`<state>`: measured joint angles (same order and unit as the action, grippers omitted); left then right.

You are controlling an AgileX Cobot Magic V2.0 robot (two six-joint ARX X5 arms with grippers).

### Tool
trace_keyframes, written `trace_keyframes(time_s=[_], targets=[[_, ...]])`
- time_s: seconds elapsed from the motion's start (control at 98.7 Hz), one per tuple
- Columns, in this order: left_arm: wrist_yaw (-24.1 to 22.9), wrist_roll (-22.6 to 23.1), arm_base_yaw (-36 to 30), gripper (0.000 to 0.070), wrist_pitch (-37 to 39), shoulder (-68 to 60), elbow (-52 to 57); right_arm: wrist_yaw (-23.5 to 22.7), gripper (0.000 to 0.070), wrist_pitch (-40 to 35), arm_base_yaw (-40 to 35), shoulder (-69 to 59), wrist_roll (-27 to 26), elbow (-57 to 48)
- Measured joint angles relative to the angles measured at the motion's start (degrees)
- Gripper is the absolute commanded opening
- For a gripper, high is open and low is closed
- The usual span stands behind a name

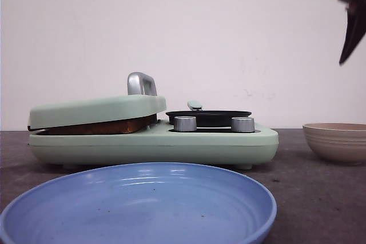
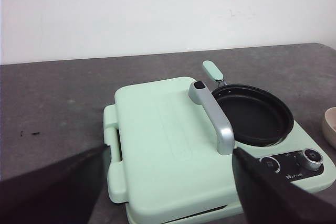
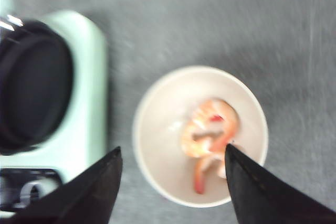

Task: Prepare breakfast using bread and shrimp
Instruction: 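Move the right gripper down to the rim of the beige shrimp bowl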

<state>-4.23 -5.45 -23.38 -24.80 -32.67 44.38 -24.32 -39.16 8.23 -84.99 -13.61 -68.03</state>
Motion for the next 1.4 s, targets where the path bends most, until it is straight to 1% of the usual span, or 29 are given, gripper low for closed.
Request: trace_keyframes(time_s=[0.182,0.486,0.78,0.952,1.398], targets=[[0.0,0.0,0.0,0.0429,0.0,0.0,0.0,1.0,0.0379,-0.4,0.5,-4.2,1.3,0.0],[0.0,0.0,0.0,0.0429,0.0,0.0,0.0,6.3,0.0379,-0.4,0.8,-8.8,3.0,-0.1],[0.0,0.0,0.0,0.0429,0.0,0.0,0.0,6.5,0.0379,-0.4,0.8,-13.4,3.4,-0.1],[0.0,0.0,0.0,0.0429,0.0,0.0,0.0,6.3,0.0379,-0.6,0.8,-14.2,4.4,-0.1],[0.0,0.0,0.0,0.0429,0.0,-0.3,0.0,6.3,0.0379,-2.2,0.8,-17.0,4.8,-0.2]])
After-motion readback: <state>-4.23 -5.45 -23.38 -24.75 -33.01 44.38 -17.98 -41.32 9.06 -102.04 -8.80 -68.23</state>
